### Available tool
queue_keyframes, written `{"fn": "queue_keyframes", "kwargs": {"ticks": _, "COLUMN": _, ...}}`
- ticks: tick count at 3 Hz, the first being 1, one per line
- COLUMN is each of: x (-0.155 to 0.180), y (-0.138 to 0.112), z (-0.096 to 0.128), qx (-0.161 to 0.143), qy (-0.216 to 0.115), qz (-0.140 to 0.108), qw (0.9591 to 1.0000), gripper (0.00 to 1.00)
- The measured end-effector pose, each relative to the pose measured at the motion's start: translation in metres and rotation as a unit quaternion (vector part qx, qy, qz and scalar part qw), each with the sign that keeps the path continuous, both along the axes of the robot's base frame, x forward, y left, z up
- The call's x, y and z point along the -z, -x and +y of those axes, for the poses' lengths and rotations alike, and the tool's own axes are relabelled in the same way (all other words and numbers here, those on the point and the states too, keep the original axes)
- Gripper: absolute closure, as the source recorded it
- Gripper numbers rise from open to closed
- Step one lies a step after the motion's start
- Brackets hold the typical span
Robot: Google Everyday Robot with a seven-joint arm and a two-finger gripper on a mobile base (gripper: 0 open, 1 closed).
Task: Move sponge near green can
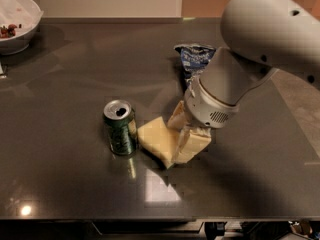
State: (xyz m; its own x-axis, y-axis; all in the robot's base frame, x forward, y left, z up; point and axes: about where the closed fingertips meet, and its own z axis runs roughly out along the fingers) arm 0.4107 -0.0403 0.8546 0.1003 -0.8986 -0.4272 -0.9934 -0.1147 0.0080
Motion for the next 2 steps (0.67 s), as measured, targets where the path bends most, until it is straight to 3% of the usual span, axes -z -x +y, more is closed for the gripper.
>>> {"fn": "queue_keyframes", "kwargs": {"ticks": 1, "x": -0.0001, "y": 0.0004, "z": 0.0008, "qx": -0.001, "qy": 0.000, "qz": -0.001, "qw": 1.0000, "gripper": 0.00}}
{"fn": "queue_keyframes", "kwargs": {"ticks": 2, "x": -0.0001, "y": 0.0005, "z": 0.0009, "qx": -0.001, "qy": 0.000, "qz": -0.001, "qw": 1.0000, "gripper": 0.00}}
